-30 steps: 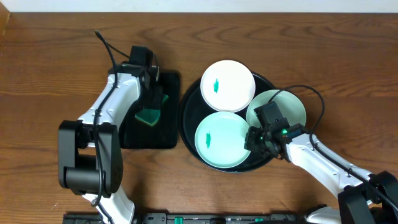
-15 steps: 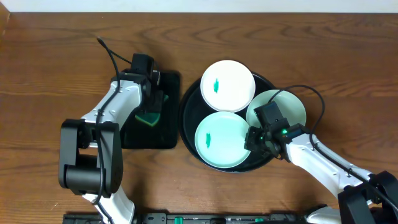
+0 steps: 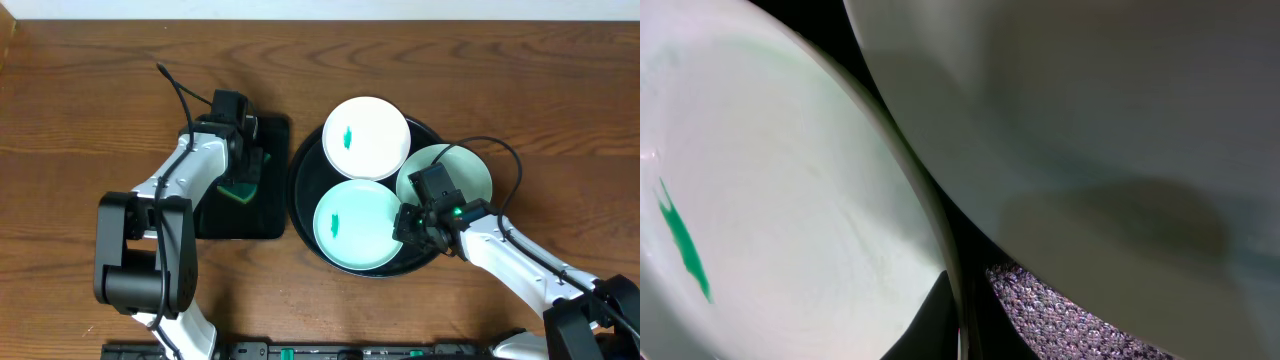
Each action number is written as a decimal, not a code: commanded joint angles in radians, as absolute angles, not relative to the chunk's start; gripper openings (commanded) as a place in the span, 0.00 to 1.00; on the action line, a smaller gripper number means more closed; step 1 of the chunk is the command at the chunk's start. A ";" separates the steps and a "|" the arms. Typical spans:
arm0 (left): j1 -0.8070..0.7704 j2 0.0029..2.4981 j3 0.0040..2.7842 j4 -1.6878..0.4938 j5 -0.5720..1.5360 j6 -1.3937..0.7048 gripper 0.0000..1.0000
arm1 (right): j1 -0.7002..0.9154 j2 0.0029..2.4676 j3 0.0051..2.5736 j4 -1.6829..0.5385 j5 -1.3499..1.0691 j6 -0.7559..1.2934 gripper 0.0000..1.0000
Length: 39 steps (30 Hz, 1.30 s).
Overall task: Clean dirty plates on tray and stack at the side
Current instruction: 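Grasp the green sponge with the left gripper and lift it, then carry the sponge with the left gripper over the front mint plate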
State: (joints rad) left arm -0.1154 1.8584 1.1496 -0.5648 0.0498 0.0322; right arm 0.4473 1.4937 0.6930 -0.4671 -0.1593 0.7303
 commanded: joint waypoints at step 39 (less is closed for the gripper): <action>-0.117 1.256 1.084 -0.554 0.071 -0.016 0.07 | 0.453 1.477 0.712 -0.471 -0.146 0.723 0.01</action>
State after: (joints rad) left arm -0.1150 1.3239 1.0698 -0.5430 0.0689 -0.0036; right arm 0.4473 1.4929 0.6930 -0.4721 -0.1562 0.7242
